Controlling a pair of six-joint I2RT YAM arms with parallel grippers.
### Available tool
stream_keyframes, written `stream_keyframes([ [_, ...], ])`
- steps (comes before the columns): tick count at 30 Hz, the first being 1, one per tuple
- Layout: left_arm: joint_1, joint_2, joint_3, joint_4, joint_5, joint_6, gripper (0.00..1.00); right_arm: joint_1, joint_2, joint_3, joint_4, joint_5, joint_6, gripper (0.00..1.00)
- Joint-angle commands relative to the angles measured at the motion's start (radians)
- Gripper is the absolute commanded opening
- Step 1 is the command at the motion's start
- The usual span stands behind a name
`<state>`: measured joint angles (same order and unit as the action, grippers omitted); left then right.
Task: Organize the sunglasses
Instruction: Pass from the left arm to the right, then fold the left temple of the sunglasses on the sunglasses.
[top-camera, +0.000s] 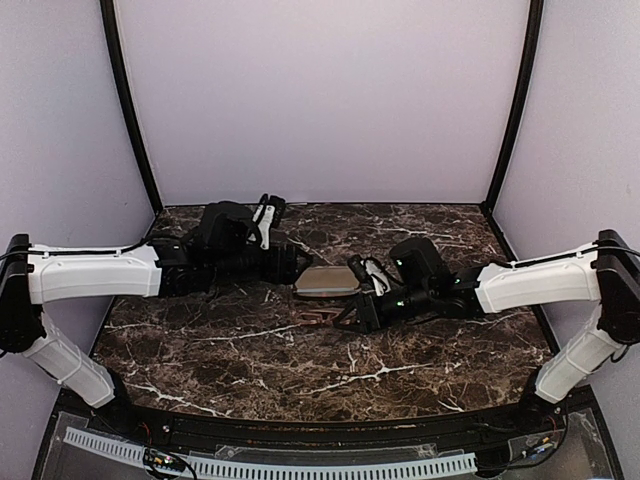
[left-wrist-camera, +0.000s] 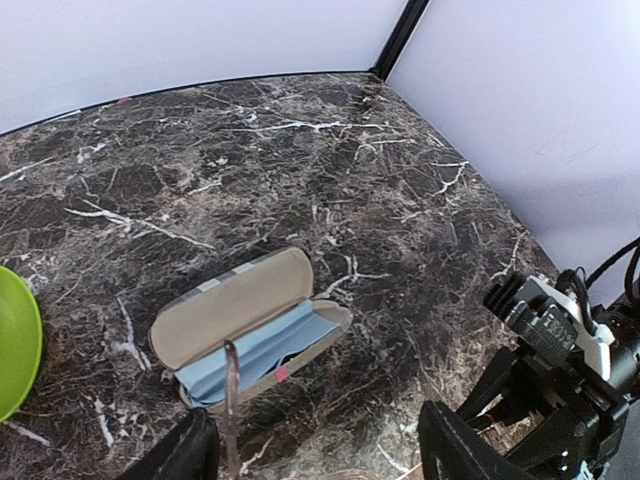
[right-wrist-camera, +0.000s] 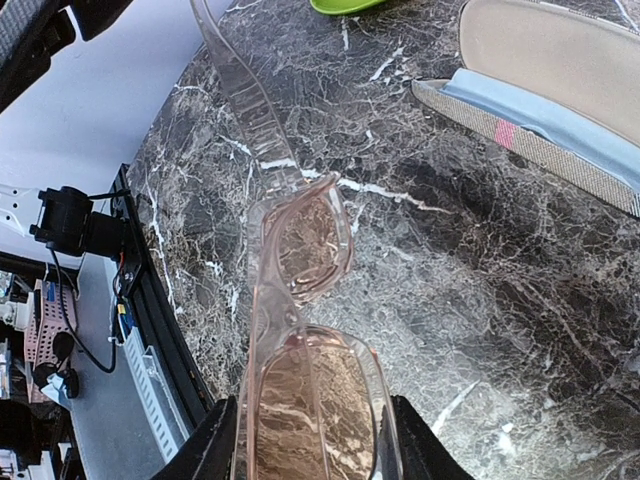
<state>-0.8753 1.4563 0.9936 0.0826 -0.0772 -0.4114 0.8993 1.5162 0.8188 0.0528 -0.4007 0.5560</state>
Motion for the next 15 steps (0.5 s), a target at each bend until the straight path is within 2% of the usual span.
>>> stream_keyframes([
  [1,-0.005,-0.005,-0.029,0.047,0.089,-0.033,0.70,-0.005,0.001,0.011,0.037,-0.015,0.003,0.30],
  [7,-0.005,-0.010,-0.064,0.084,0.099,-0.050,0.70,-0.007,0.000,0.013,0.035,-0.018,0.004,0.29],
  [15,-0.005,0.018,-0.084,0.119,0.201,-0.049,0.68,-0.011,0.009,0.021,0.036,-0.023,0.004,0.29],
])
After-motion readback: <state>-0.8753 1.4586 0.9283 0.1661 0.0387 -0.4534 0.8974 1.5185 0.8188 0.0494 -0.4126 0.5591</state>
